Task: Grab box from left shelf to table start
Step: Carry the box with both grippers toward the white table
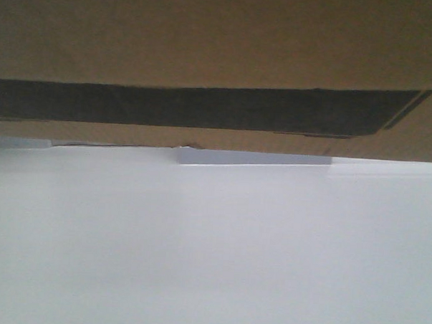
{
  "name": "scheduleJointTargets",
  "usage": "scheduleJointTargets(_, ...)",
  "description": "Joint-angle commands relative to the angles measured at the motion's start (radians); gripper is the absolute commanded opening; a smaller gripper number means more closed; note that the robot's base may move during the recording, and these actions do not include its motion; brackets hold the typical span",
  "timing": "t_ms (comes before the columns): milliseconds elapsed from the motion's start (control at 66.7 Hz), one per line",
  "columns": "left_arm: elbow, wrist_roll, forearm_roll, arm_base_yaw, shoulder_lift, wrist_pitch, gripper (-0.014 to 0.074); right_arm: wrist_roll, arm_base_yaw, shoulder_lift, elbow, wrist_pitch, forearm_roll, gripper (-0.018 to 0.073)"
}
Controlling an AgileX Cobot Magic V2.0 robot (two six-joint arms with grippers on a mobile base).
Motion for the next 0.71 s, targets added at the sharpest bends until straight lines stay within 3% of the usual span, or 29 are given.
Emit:
scheduleJointTargets(0, -0.037, 0.094, -0.029, -0.011, -0.001, -0.140, -0.0092, -0.002, -0.005, 0.014, -0.032, -0.190, -0.023, 0.0058)
scheduleJointTargets(690, -0.037, 0.094, -0.029, -0.011, 0.001, -0.140, -0.0092, -0.002, -0.005, 0.014, -0.032, -0.188, -0.023, 0.0058)
